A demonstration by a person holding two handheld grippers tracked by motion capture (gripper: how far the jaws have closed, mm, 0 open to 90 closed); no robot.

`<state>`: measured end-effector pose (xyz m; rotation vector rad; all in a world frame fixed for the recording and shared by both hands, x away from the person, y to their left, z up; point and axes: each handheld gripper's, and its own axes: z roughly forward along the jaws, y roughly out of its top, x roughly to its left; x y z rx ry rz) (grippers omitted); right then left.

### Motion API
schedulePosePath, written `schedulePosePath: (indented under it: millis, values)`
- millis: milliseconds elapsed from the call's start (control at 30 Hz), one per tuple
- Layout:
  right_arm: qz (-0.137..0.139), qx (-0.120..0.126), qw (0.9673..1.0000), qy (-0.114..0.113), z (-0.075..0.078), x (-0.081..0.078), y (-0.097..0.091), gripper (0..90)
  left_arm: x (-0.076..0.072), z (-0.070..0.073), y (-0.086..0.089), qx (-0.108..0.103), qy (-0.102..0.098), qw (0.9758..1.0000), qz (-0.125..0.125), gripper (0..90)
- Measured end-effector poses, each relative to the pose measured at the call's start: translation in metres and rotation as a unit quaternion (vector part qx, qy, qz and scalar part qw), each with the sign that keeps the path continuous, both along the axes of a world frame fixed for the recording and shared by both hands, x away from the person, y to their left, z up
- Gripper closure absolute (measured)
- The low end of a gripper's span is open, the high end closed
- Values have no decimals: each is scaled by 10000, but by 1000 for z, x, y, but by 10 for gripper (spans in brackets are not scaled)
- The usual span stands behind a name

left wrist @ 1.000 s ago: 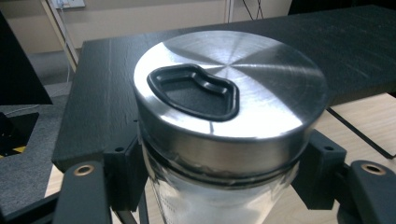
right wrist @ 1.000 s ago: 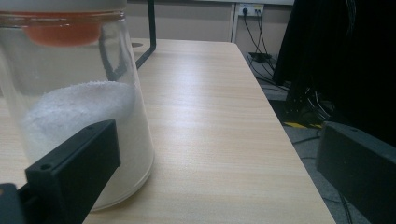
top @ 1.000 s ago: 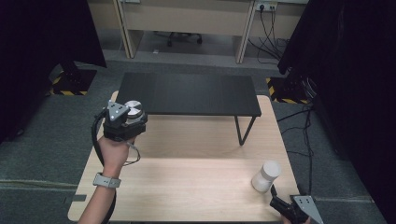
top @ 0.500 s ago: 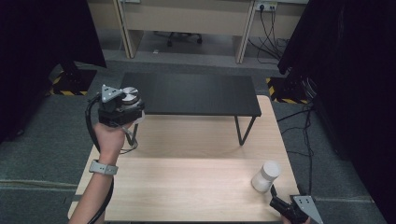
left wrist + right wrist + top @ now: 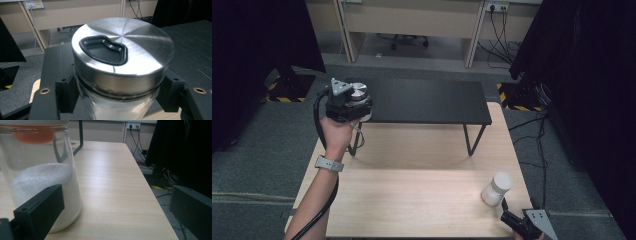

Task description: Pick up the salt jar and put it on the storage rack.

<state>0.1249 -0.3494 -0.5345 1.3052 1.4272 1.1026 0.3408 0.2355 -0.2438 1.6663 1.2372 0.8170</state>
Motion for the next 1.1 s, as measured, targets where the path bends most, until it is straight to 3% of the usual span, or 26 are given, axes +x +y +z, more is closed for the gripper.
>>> schedulePosePath:
  millis: [600,933,1100]
  values:
    - [-106,44,9999,-90,-3,-2,3,2,44,-4,-5,13,65,10000,20,307]
    - [-146,55,9998,-111,-4,-2,4,2,58,-5,-8,-85,108,9999,12,307]
    - [-197,76,9997,-152,-5,-2,5,2,60,-4,-11,-31,104,9999,-6,307]
